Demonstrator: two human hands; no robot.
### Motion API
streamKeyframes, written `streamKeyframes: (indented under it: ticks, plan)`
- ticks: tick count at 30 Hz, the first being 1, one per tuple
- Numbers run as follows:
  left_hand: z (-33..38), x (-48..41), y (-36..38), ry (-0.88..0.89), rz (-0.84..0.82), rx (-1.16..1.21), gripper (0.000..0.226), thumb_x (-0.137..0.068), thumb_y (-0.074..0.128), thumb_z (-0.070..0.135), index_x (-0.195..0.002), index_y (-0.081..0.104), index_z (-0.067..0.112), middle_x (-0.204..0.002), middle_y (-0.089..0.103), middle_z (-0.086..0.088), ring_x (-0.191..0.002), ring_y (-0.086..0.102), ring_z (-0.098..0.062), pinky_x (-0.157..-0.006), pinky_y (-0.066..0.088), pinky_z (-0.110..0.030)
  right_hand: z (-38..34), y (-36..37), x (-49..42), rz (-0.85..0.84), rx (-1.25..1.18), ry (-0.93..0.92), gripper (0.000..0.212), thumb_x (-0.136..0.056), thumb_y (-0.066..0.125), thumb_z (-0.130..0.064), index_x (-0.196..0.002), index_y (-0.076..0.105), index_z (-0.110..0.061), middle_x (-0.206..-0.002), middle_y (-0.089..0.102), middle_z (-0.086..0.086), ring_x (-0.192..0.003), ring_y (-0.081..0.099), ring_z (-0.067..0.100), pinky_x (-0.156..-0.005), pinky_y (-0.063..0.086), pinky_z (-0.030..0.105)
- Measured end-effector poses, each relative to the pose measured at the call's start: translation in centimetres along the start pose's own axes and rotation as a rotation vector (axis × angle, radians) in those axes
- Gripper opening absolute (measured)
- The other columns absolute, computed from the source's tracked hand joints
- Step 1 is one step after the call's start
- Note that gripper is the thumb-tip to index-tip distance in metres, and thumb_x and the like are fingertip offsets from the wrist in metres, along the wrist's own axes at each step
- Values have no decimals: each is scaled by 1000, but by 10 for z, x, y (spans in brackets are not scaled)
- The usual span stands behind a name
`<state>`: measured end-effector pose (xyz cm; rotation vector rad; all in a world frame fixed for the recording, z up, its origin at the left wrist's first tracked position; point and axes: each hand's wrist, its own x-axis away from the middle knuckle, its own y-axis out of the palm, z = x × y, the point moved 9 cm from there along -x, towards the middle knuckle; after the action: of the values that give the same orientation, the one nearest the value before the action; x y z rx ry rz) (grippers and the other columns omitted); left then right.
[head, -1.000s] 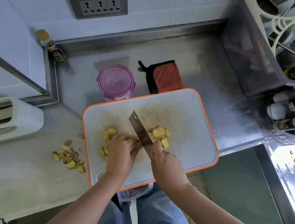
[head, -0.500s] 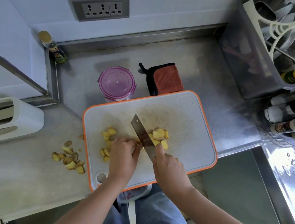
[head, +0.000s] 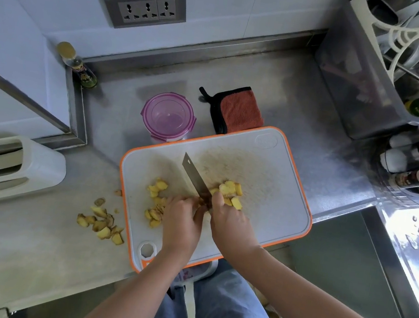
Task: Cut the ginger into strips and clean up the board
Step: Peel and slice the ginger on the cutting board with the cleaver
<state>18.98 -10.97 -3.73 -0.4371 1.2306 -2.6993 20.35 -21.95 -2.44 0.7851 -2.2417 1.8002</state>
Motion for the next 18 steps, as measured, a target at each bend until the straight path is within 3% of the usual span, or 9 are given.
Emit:
streamKeyframes:
  ticks: [5, 10, 15, 18]
  plan:
    - [4, 1, 1, 7, -5, -36, 12, -87, 65, 13, -77, 71, 16, -74, 65, -6, -83, 52, -28, -70, 43, -38, 4, 1, -5, 19, -29, 6, 21, -95, 40, -5, -115, 36, -10, -74, 43, 3, -64, 42, 27, -56, 33, 34]
    - [11, 2, -3, 117, 4, -112, 11, -83, 67, 6, -87, 75, 13, -76, 63, -7, -87, 52, -28, -72, 45, -36, 0, 1, -12, 48, -124, -22, 14, -98, 40, -11, -111, 38, -8, -75, 55, 9, -64, 51, 32, -53, 37, 35]
    - [11, 13, -3, 128, 41, -144, 25, -72, 81, 17, -96, 75, 10, -81, 67, -3, -85, 54, -26, -71, 50, -34, 5, -4, -12, 32, -134, -31, 18, -101, 36, -16, -115, 40, -6, -89, 61, 13, -78, 57, 35, -61, 45, 38]
    - [11, 8, -5, 99, 61, -164, 24, -73, 82, 23, -92, 74, 12, -81, 69, -2, -85, 54, -24, -74, 46, -32, 11, -4, -7, 9, -149, -41, 20, -101, 37, -21, -117, 38, -9, -88, 57, 11, -80, 56, 35, -59, 41, 36]
